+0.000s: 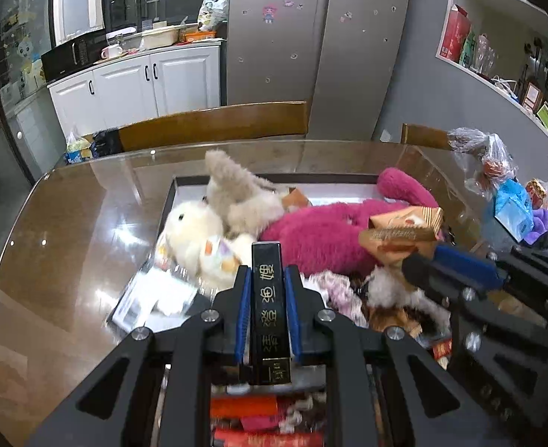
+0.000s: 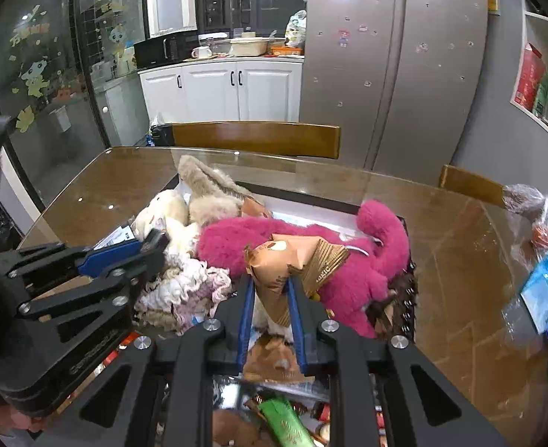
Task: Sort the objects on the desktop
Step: 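Carry the black box and tan snack over the tray with both grippers, then open both grippers to drop the box and snack into the tray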
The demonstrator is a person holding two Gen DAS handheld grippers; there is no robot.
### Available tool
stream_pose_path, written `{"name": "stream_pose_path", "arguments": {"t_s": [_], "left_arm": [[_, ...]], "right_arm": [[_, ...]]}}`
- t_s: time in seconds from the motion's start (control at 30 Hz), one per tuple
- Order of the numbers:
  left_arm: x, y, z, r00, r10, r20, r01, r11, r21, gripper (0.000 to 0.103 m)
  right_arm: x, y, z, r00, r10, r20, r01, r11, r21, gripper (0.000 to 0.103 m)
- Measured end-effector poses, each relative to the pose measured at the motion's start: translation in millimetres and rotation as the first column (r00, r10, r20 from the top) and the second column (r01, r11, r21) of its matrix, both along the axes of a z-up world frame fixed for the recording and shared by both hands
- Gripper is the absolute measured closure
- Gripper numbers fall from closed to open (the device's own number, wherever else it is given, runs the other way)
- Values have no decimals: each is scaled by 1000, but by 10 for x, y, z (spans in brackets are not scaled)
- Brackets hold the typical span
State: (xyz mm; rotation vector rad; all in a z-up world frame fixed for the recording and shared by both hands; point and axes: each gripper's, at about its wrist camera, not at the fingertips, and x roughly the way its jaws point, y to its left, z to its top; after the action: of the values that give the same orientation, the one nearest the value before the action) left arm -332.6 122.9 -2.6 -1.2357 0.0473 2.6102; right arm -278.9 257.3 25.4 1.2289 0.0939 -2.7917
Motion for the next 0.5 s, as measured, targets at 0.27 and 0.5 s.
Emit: {"name": "stream_pose_path", "arguments": {"t_s": [0.27, 0.5], "left_arm": [[-218, 28, -11, 1000, -5, -1, 5, 1000, -1, 84], [-182, 8, 77, 1000, -15, -24, 16, 1000, 5, 80]], "right_arm": [[-122, -120, -31, 999, 32, 6, -32, 999, 10, 84], [-121, -120, 28, 999, 50, -1, -50, 998, -27, 84]]}}
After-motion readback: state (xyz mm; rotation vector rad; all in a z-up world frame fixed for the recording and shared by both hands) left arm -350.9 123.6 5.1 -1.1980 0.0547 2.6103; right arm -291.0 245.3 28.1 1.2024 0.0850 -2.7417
